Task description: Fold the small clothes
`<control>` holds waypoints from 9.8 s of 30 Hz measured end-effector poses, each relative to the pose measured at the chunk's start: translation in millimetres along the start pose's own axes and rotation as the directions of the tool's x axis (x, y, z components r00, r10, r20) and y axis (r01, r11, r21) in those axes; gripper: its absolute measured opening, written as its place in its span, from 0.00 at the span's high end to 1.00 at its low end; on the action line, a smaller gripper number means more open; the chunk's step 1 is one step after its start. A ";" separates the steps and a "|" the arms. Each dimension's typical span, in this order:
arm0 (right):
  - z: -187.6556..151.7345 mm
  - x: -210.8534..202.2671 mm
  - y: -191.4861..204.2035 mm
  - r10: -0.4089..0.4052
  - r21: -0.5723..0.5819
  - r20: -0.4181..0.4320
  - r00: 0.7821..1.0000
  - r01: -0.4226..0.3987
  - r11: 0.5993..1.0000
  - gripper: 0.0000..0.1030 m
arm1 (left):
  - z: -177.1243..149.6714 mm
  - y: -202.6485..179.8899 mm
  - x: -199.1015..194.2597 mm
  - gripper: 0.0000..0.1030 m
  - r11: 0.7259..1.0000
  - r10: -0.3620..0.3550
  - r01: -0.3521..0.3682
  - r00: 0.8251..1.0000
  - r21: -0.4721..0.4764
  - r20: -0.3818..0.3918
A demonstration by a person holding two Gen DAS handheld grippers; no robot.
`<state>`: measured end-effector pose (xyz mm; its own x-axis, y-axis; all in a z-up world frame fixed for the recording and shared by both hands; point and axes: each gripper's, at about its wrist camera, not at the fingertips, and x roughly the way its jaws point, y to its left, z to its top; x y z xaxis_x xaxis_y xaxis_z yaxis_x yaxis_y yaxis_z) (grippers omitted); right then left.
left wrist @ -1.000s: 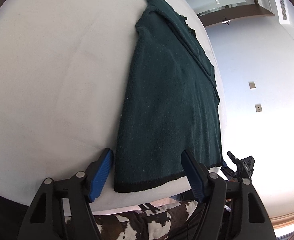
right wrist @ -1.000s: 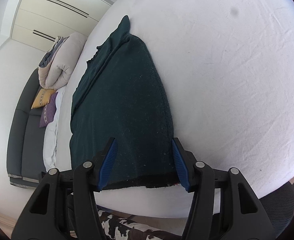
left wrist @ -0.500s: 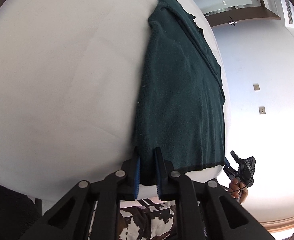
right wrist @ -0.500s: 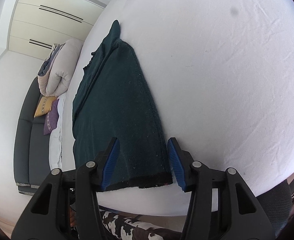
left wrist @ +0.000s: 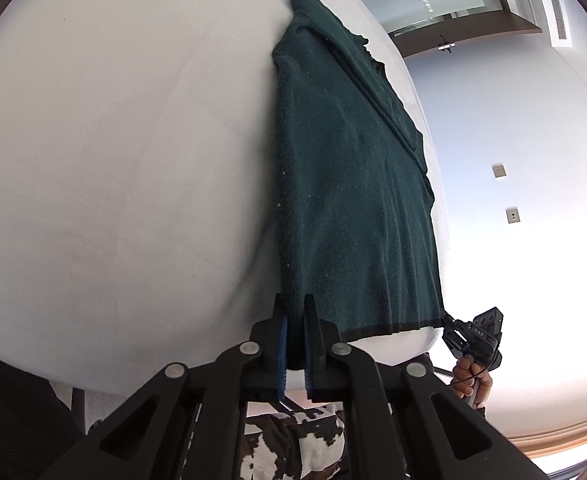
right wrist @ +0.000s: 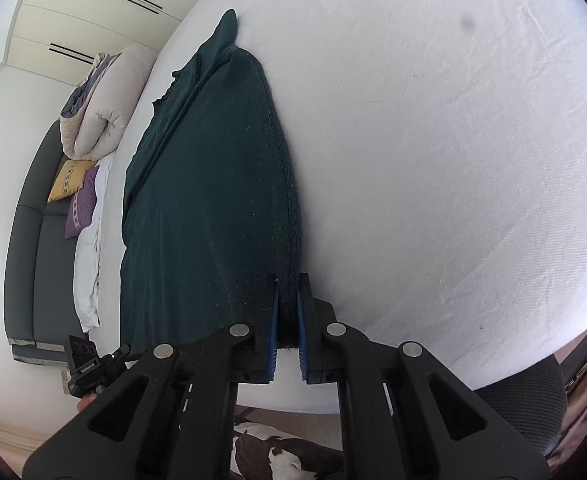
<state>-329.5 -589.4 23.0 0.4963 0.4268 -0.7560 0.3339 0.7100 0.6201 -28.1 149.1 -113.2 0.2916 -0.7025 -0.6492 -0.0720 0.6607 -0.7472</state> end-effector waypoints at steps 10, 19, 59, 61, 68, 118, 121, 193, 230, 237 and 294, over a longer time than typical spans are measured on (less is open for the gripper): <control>10.9 -35.5 44.3 0.142 -0.063 0.100 0.985 -0.136 0.989 0.94 | 16.9 -18.8 -41.0 0.95 0.984 -0.173 0.175 0.976 -0.005 0.131; 36.0 -31.4 68.8 0.239 -0.053 0.126 0.963 -0.234 0.971 0.94 | 30.5 -27.4 -43.6 0.95 0.973 -0.228 0.233 0.960 -0.008 0.165; 387.5 171.9 141.6 0.053 0.134 0.282 0.958 -0.094 0.987 0.93 | 379.2 -46.0 85.1 0.94 0.987 -0.099 0.133 0.947 -0.094 0.304; 398.9 191.0 139.1 0.031 0.164 0.272 0.962 -0.078 0.983 0.93 | 384.7 -37.1 93.7 0.93 0.987 -0.071 0.111 0.949 -0.116 0.306; 409.9 207.3 130.5 -0.040 0.199 0.378 0.925 -0.039 0.979 0.20 | 387.8 -12.7 94.3 0.41 0.980 -0.054 0.116 0.935 -0.160 0.350; 249.0 147.3 126.3 -0.259 -0.305 0.280 0.924 0.342 0.889 0.94 | 216.5 -48.7 91.4 0.89 0.929 0.240 -0.321 0.902 0.185 0.358; 245.9 134.3 127.7 -0.242 -0.294 0.294 0.925 0.328 0.898 0.95 | 214.3 -50.7 87.4 0.90 0.929 0.235 -0.318 0.902 0.190 0.362; 321.9 237.9 97.1 0.219 0.117 0.285 0.933 -0.261 0.958 1.00 | 307.2 -131.8 202.9 0.30 0.735 0.395 -0.573 0.797 0.363 0.458; 234.3 241.9 113.5 0.166 -0.024 0.180 0.970 -0.164 0.986 1.00 | 274.9 -116.2 184.2 0.21 0.719 0.350 -0.543 0.822 0.433 0.450; 220.3 180.2 83.9 0.048 0.016 0.327 0.944 -0.057 0.998 0.90 | 236.8 -97.4 123.1 0.19 0.776 0.320 -0.506 0.831 0.378 0.456; 334.4 363.3 245.4 0.566 0.066 -0.135 0.813 -0.563 0.824 0.38 | 302.1 -220.5 194.6 0.86 0.983 -0.035 0.027 0.999 0.182 0.040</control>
<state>200.7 -447.4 -29.4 0.4846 0.8245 -0.2922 0.0485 0.3082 0.9501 332.7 -53.4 -31.8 0.3316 -0.7138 -0.6169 0.1110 0.6789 -0.7258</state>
